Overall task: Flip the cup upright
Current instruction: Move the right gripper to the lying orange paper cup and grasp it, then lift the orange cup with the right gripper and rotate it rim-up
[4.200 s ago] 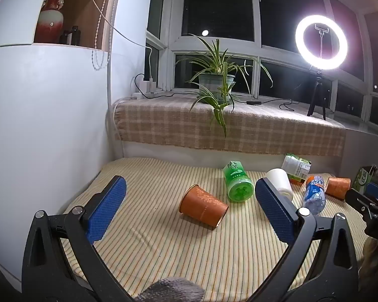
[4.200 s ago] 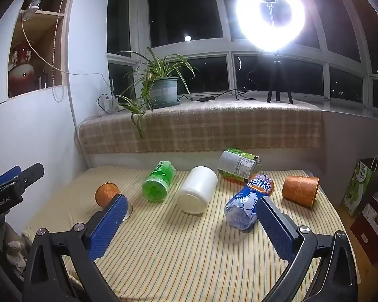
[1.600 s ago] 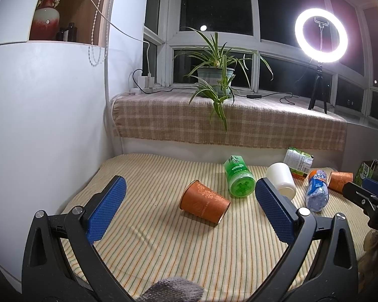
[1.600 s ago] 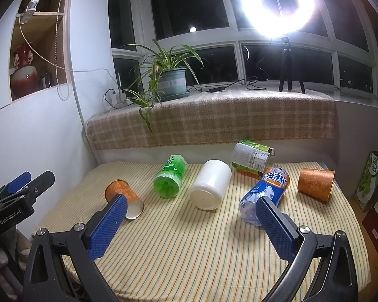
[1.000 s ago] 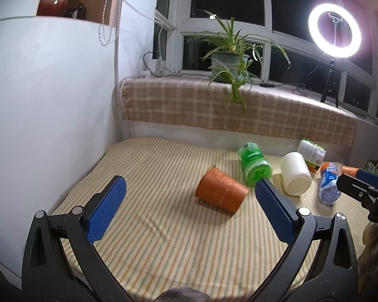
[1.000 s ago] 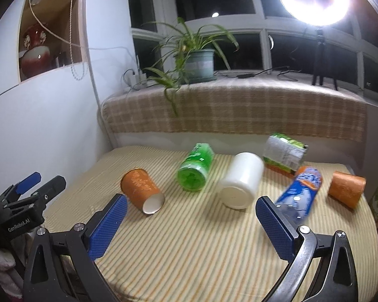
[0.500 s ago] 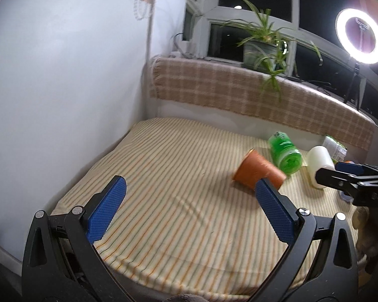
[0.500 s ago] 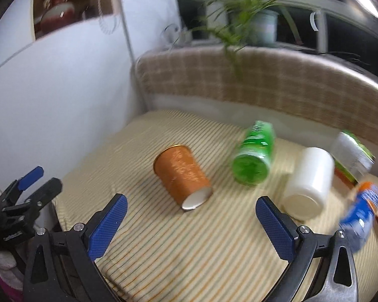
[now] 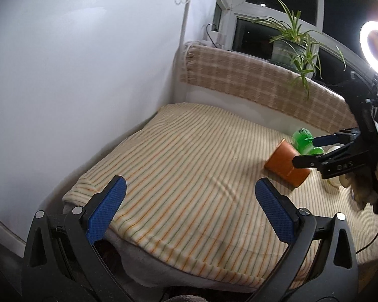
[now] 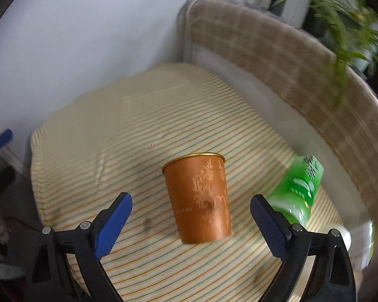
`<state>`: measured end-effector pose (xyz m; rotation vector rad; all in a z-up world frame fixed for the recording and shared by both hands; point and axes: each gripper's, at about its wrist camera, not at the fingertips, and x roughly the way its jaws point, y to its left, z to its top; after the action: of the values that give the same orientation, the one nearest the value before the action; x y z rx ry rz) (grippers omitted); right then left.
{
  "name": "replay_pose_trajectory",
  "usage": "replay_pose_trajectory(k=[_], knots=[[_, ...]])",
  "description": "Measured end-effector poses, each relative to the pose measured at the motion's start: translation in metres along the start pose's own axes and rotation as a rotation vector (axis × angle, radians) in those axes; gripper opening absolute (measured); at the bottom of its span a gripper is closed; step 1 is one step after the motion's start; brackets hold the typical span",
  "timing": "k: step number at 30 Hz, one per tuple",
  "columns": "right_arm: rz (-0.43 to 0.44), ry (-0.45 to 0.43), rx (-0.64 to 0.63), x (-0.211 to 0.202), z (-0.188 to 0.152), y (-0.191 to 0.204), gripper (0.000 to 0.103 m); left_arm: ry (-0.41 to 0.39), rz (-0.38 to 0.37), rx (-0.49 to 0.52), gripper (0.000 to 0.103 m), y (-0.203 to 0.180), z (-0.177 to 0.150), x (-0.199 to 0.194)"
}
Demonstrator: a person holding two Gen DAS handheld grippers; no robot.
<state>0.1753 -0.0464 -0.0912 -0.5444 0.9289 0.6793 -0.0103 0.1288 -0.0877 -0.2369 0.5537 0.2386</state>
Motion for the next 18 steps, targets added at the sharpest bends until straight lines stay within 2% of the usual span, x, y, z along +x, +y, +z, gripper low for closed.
replay_pose_trajectory(k=[5, 9, 15, 18], knots=[[-0.004, 0.082, -0.061, 0.025, 0.014, 0.002, 0.093, -0.005, 0.012, -0.025, 0.103, 0.012, 0.001, 0.000], [-0.026, 0.113, -0.077, 0.043, 0.018, 0.004, 0.091, 0.002, 0.015, -0.056, 0.103, 0.022, 0.002, 0.004], [-0.035, 0.152, -0.083, 0.056, 0.020, 0.002, 0.079, 0.002, 0.024, -0.059, 0.103, 0.025, 0.002, 0.005], [-0.034, 0.163, -0.078, 0.059, 0.019, 0.001, 0.069, 0.001, 0.026, -0.063, 0.103, 0.025, 0.003, 0.006]])
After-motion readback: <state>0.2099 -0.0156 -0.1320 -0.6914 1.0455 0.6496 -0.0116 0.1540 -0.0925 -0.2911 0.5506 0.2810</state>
